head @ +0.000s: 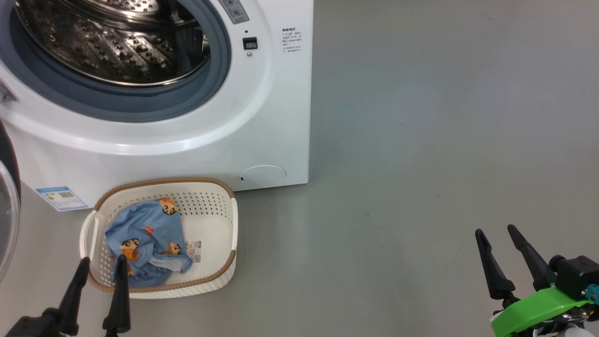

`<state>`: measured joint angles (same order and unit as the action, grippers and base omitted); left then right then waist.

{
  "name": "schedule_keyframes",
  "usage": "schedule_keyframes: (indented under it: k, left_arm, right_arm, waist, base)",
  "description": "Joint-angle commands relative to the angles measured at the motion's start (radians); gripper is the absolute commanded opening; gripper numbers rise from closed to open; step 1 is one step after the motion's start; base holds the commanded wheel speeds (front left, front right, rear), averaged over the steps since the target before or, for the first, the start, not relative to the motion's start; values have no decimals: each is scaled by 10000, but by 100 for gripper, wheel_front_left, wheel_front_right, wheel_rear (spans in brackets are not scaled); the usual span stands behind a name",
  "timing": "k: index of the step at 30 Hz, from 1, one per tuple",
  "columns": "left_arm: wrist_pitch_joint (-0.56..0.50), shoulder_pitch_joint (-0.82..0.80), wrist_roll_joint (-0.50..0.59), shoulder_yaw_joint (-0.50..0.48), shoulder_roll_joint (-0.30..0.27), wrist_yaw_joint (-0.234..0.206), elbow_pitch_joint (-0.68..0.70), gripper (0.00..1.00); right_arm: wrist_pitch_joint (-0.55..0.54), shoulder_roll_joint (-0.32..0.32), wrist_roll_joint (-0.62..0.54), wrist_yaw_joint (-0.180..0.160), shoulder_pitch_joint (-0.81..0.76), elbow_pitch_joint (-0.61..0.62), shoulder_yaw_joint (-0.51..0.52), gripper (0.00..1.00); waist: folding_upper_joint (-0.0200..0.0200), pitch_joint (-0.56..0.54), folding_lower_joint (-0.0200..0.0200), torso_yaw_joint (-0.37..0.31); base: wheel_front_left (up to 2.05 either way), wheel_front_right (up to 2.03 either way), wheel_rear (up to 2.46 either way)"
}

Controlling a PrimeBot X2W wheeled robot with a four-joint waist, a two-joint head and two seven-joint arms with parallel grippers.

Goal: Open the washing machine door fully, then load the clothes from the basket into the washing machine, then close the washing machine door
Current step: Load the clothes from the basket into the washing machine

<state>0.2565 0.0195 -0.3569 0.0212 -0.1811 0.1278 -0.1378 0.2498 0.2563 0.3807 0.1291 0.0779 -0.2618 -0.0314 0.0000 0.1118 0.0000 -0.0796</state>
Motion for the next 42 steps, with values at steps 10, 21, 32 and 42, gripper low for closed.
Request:
schedule_keyframes:
  k: [10, 21, 32, 42]
  left_arm:
    - [53, -311, -392, -374, -254, 29, 166, 100]
    - [53, -449, -463, -415, -291, 29, 163, 100]
    - [53, -456, -467, -155, -363, 29, 302, 100]
    - [53, -428, -232, -161, -187, 29, -516, 100]
  right_arm:
    - [120, 167, -49, 16, -25, 277, -239, 100]
    - [120, 115, -66, 16, 74, 310, -284, 100]
    - [120, 76, -84, 16, 129, 327, -279, 100]
    - [120, 25, -116, 16, 208, 340, -389, 100]
  waist:
    - [0, 94, 0, 23]
    - [0, 234, 0, 35]
    - [0, 317, 0, 151]
    - [0, 438, 0, 239]
  base:
    - [55, -73, 18]
    - [158, -187, 29]
    - [128, -138, 9]
    - [13, -13, 0]
